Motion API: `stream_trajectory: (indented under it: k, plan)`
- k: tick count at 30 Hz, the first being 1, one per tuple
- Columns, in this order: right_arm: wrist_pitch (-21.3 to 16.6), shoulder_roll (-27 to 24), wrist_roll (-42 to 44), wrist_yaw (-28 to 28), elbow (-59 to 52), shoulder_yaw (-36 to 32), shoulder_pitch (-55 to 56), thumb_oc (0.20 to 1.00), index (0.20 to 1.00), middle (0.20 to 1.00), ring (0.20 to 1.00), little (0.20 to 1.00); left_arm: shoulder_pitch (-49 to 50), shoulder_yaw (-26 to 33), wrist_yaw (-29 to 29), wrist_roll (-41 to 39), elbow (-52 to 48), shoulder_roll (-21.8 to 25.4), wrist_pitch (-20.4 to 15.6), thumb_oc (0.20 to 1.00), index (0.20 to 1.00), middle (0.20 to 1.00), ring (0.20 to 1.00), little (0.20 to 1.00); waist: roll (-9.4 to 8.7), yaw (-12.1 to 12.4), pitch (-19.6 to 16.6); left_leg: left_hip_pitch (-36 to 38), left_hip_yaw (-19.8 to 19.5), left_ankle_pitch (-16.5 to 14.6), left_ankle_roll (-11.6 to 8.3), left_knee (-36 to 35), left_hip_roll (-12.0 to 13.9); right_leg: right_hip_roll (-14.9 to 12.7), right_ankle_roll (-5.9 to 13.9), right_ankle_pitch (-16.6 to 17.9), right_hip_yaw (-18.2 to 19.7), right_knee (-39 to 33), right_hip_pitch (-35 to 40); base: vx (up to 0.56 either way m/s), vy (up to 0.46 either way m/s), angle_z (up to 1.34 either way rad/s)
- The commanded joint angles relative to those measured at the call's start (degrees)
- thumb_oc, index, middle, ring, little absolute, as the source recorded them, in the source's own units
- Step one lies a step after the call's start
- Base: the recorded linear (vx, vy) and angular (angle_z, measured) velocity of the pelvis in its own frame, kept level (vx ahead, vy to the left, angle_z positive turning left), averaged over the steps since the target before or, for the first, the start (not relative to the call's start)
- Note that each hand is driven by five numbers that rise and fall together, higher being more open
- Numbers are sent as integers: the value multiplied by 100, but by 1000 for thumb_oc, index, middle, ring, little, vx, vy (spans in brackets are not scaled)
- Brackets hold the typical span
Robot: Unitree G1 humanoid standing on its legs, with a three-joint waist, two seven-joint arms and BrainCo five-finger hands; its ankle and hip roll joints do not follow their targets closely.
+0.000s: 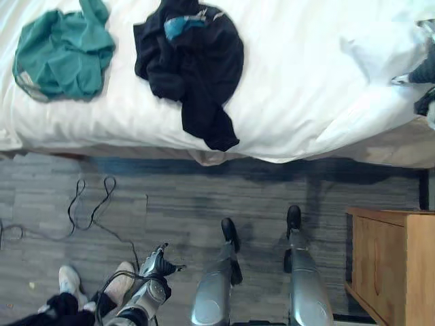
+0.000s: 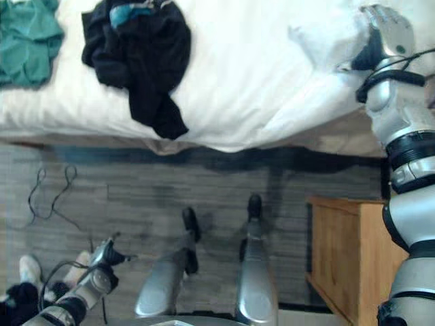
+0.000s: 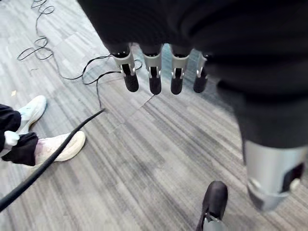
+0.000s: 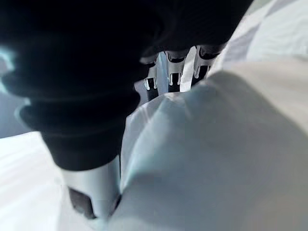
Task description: Tidy up the quilt and then pick up the clothes from the bed and put them into the laundry hamper.
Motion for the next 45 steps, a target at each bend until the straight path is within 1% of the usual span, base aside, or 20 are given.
stream_trajectory:
  k: [1,5,8,9,13,18,21,24,25,26,28,30,31,34,35,36,38,39,42,45]
  plan:
    - [54,-245,274,-130,332,278,-164,200,200,200,200,200,-17,-52,160,-181,29,296,-35,1000,1000,1000,1000,1000,-173,-6,-146,119,42,-433,-523,276,471,155,341,-1288,318,710,-115,10,-18,9]
    - [82,-179,340,-284,-24,-392,807,200,200,200,200,200,97,-16,191,-87,103,117,11,1000,1000,1000,1000,1000,-165,-54,-178,299,-43,-455,-522,213,464,198,323,-1347,308,672,98,39,12,6]
    - [140,-17,-21,-440,-900,-1347,2467,200,200,200,200,200,205,167,219,8,159,-97,93,1000,1000,1000,1000,1000,-193,-189,-304,615,-90,-508,-509,99,470,217,307,-1399,275,544,469,93,23,21]
    - [185,50,-201,-479,-1280,-1859,3189,1000,1000,1000,1000,1000,262,212,216,68,191,-142,122,1000,1000,1000,1000,1000,-207,-228,-389,726,-99,-520,-502,47,479,220,298,-1391,260,449,610,136,27,27]
    - [262,1154,-189,-646,-1606,-3057,5422,1000,1000,1000,1000,1000,295,418,162,135,396,-370,252,1000,1000,1000,1000,1000,-319,-432,-660,1160,-99,-709,-444,-40,439,198,299,-1358,254,165,1129,134,37,-1]
    - [259,2555,555,-534,-686,-3418,6511,1000,1000,1000,1000,1000,338,519,59,236,689,-489,332,1000,1000,1000,1000,1000,-469,-630,-1009,1501,-7,-857,-430,-40,448,154,308,-1275,351,-89,1535,120,43,-12]
    - [313,2940,1192,-362,384,-3568,6594,1000,1000,1000,1000,1000,368,545,-34,194,783,-455,354,1000,1000,1000,1000,1000,-527,-695,-1150,1643,36,-928,-428,-40,455,136,324,-1273,396,-139,1668,84,45,-28]
    - [324,2875,1646,-318,730,-3814,6588,1000,1000,1000,1000,1000,404,587,-61,144,803,-387,371,1000,1000,1000,1000,1000,-550,-718,-1228,1682,64,-950,-441,-40,461,108,349,-1262,396,-166,1710,49,38,-10]
    - [261,2551,1799,-367,192,-4047,6634,200,200,200,200,200,446,677,-55,92,732,-312,373,1000,1000,1000,1000,1000,-589,-770,-1227,1714,91,-955,-451,-40,458,93,373,-1253,436,-153,1721,19,60,-5]
    - [220,2370,1733,-414,-454,-4207,6727,200,200,200,200,200,506,761,-42,91,692,-291,376,1000,1000,1000,1000,1000,-605,-806,-1202,1745,102,-980,-447,-40,450,88,388,-1274,459,-125,1715,13,56,-5]
    - [149,2253,1673,-484,-953,-4314,6793,200,200,200,200,200,533,799,-26,83,672,-298,370,1000,1000,1000,1000,1000,-609,-812,-1202,1721,116,-973,-449,-40,447,95,387,-1259,487,-115,1664,-12,31,-14]
    - [13,1883,1438,-661,-2051,-4498,6727,200,200,200,200,200,641,856,3,104,662,-333,365,1000,1000,1000,1000,1000,-599,-800,-1158,1696,113,-984,-438,-40,431,96,389,-1269,542,-64,1581,-31,33,-15]
    - [-158,1561,1452,-859,-2607,-4578,6269,200,200,200,200,200,656,845,1,88,693,-339,365,1000,1000,1000,1000,1000,-578,-724,-1076,1658,90,-978,-433,-40,420,96,381,-1297,563,-9,1494,-57,-4,-5]
    - [-208,1348,1466,-989,-2845,-4434,5673,200,200,200,200,200,581,820,-21,29,730,-312,371,1000,1000,1000,1000,1000,-546,-629,-975,1512,37,-907,-440,-40,416,122,355,-1285,591,25,1339,-59,-38,-6]
    - [-210,1201,1548,-1090,-2847,-4186,5027,200,200,200,200,200,473,732,-15,-64,760,-244,374,1000,1000,1000,1000,1000,-510,-507,-839,1379,-6,-844,-446,-26,414,136,341,-1300,594,110,1201,-79,-65,6]
    - [-219,1193,1555,-1097,-2813,-4150,4972,200,200,200,200,200,460,753,-15,-66,766,-250,372,1000,1000,1000,1000,1000,-508,-524,-840,1359,-4,-841,-447,-23,415,138,339,-1302,599,125,1173,-109,-99,6]
    - [-171,1007,1726,-1190,-2527,-3740,4062,200,200,200,200,200,328,566,12,-234,777,-166,350,1000,1000,1000,1000,1000,-440,-365,-602,1075,-57,-773,-476,125,421,147,315,-1372,569,355,918,-97,-103,16]
    - [-142,895,1895,-1175,-2022,-3453,3494,200,200,200,200,200,250,443,42,-309,776,-131,314,1000,1000,1000,1000,1000,-345,-279,-461,870,-77,-754,-497,222,433,127,313,-1450,532,591,676,-59,-65,30]
    - [-129,845,2123,-1065,-1305,-3218,3084,200,200,200,200,200,196,355,62,-357,790,-139,296,1000,1000,1000,1000,1000,-230,-263,-365,637,-122,-777,-507,367,426,97,326,-1531,534,821,407,-66,-26,21]
    - [-105,1088,2374,-919,-589,-3024,2955,200,200,200,200,200,73,261,100,-373,829,-182,322,1000,1000,1000,1000,1000,-107,-259,-241,264,-156,-822,-511,737,448,91,287,-1579,534,1133,45,-80,-9,20]
